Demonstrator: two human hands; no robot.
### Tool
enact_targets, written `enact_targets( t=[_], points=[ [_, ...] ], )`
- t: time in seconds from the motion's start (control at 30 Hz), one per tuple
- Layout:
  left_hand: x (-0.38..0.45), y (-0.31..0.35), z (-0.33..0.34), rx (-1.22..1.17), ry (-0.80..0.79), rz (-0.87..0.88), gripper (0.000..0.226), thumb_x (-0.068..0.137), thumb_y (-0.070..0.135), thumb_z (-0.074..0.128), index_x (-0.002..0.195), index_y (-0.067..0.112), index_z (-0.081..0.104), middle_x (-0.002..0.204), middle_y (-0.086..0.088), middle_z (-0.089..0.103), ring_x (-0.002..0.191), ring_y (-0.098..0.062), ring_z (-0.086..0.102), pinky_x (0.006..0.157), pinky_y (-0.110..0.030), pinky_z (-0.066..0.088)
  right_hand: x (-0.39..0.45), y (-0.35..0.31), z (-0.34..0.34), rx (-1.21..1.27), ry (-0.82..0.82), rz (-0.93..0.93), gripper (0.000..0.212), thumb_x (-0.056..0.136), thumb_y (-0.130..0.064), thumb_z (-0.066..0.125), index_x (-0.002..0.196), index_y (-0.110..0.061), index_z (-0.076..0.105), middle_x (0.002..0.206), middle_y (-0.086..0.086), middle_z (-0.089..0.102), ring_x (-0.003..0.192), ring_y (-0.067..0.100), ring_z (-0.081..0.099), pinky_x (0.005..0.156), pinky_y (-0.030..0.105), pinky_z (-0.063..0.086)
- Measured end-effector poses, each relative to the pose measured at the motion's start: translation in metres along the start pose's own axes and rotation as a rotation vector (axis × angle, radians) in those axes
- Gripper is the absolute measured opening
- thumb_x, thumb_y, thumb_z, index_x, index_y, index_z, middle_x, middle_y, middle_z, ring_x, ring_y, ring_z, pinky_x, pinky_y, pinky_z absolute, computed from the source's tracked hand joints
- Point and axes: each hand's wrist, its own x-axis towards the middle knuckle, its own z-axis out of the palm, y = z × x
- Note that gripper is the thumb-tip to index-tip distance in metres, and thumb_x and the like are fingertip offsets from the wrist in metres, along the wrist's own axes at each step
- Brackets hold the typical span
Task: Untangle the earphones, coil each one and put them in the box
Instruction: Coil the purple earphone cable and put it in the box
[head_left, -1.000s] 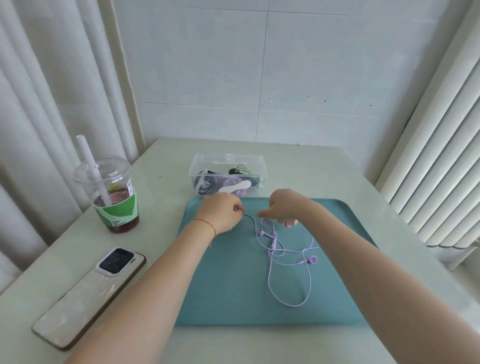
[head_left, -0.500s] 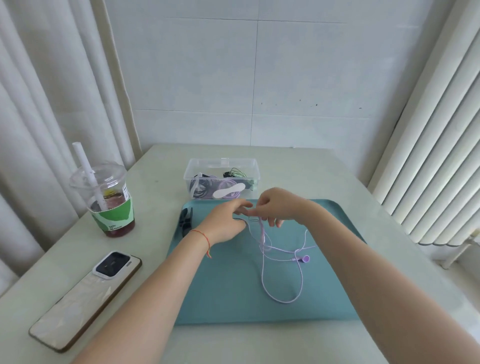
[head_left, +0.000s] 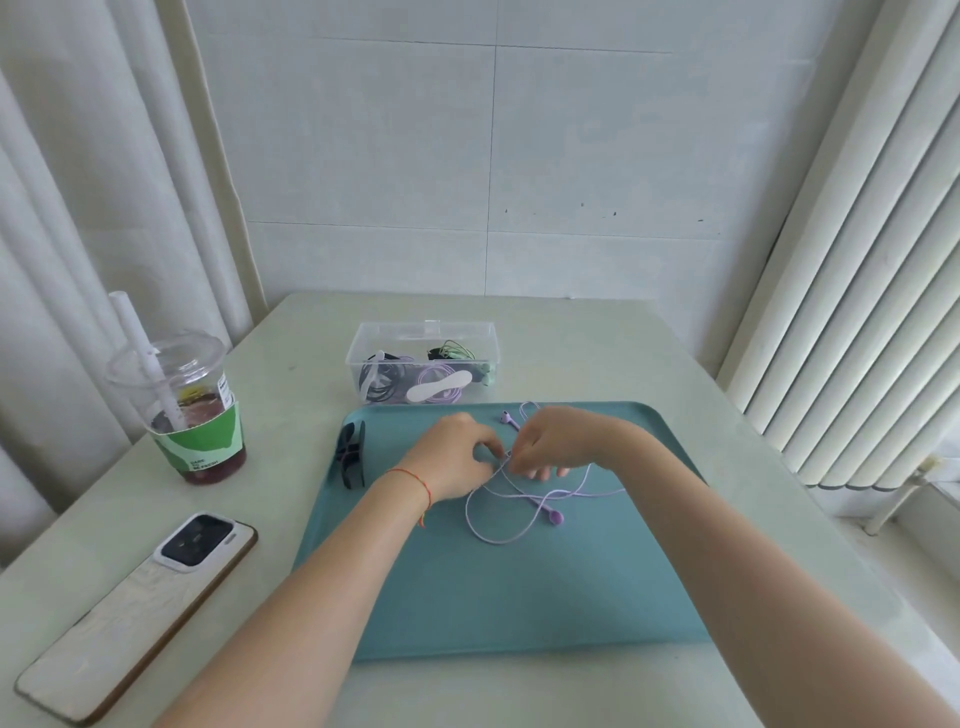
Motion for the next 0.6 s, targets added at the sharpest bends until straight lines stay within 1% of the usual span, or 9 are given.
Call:
enact_targets(
  t=[0.1,0.17,0.23,0.27,0.3,0.37,0.43,0.5,0.6],
  points=[
    [-0.003,0.0,-0.004,-0.073,0.075,-0.024,0.021,0.085,0.013,0.058,0.095,0.027,0.07,0.101,0.001,0.053,0.092,-0.017,0.056,0.088,-0.029,0.044,-0.004,-0.003,0.005,-0.266,-0.118,-0.037,0.026,0.084,-0.037,0.068,0.104,-0.02,0.071,0.105,-0.004,0.069,0.093,0.014,0.061,0.083,0.026,0.047],
    [-0.004,0.003,-0.008,-0.119,0.117,-0.01,0.023,0.085,0.011,0.057,0.086,0.03,0.069,0.099,0.001,0.059,0.091,-0.016,0.058,0.088,-0.03,0.047,-0.001,-0.005,0.008,-0.376,-0.141,-0.058,0.018,0.083,-0.033,0.069,0.097,-0.02,0.07,0.102,-0.008,0.069,0.097,0.013,0.06,0.087,0.028,0.047],
    [-0.006,0.011,-0.012,-0.269,0.125,-0.01,0.025,0.084,0.011,0.056,0.08,0.033,0.067,0.095,0.001,0.068,0.092,-0.016,0.063,0.087,-0.03,0.049,0.001,-0.009,0.008,-0.431,-0.091,-0.087,0.007,0.085,-0.024,0.064,0.079,-0.022,0.064,0.081,-0.005,0.065,0.077,0.015,0.057,0.07,0.025,0.045],
    [-0.007,0.017,-0.015,-0.394,0.121,-0.018,0.022,0.082,0.015,0.055,0.083,0.034,0.066,0.092,0.001,0.071,0.092,-0.015,0.065,0.087,-0.03,0.05,-0.001,-0.013,0.005,-0.427,-0.025,-0.1,0.016,0.087,-0.02,0.059,0.071,-0.02,0.057,0.069,-0.002,0.057,0.066,0.016,0.05,0.06,0.024,0.04],
    [-0.007,0.02,-0.018,-0.496,0.12,-0.03,0.022,0.079,0.019,0.054,0.09,0.034,0.065,0.089,0.0,0.072,0.09,-0.015,0.066,0.084,-0.03,0.05,-0.002,-0.016,-0.001,-0.378,0.062,-0.13,0.021,0.087,-0.017,0.055,0.066,-0.016,0.052,0.063,-0.001,0.052,0.059,0.017,0.046,0.054,0.025,0.036],
    [-0.008,0.026,-0.024,-0.562,0.118,-0.039,0.023,0.081,0.022,0.055,0.101,0.031,0.061,0.079,-0.003,0.07,0.072,-0.014,0.062,0.068,-0.028,0.047,-0.007,-0.02,-0.015,-0.09,0.241,-0.17,0.013,0.086,-0.015,0.051,0.074,-0.012,0.053,0.064,0.001,0.062,0.058,0.014,0.055,0.055,0.024,0.042],
    [-0.007,0.03,-0.03,-0.5,0.148,-0.037,0.009,0.092,0.022,0.053,0.09,0.024,0.062,0.062,-0.002,0.055,0.055,-0.015,0.047,0.059,-0.027,0.037,-0.011,-0.022,-0.028,0.119,0.409,-0.203,0.005,0.085,-0.013,0.051,0.088,-0.013,0.056,0.069,0.0,0.07,0.05,0.001,0.055,0.046,0.015,0.04],
    [-0.006,0.032,-0.037,-0.542,0.293,-0.062,0.028,0.098,0.023,0.047,0.074,0.019,0.06,0.057,0.0,0.041,0.05,-0.015,0.037,0.057,-0.028,0.034,-0.012,-0.021,-0.035,0.116,0.458,-0.213,0.011,0.085,-0.01,0.052,0.092,-0.016,0.059,0.065,-0.001,0.068,0.042,-0.004,0.049,0.039,0.009,0.031],
    [-0.004,0.027,-0.056,-1.122,0.7,-0.212,0.028,0.097,0.016,0.042,0.071,0.014,0.051,0.053,0.001,0.033,0.041,-0.012,0.031,0.045,-0.023,0.039,-0.013,-0.009,-0.039,0.019,0.378,-0.125,0.018,0.083,-0.007,0.051,0.088,-0.018,0.064,0.063,0.0,0.067,0.048,0.0,0.055,0.045,0.012,0.037]
  ],
)
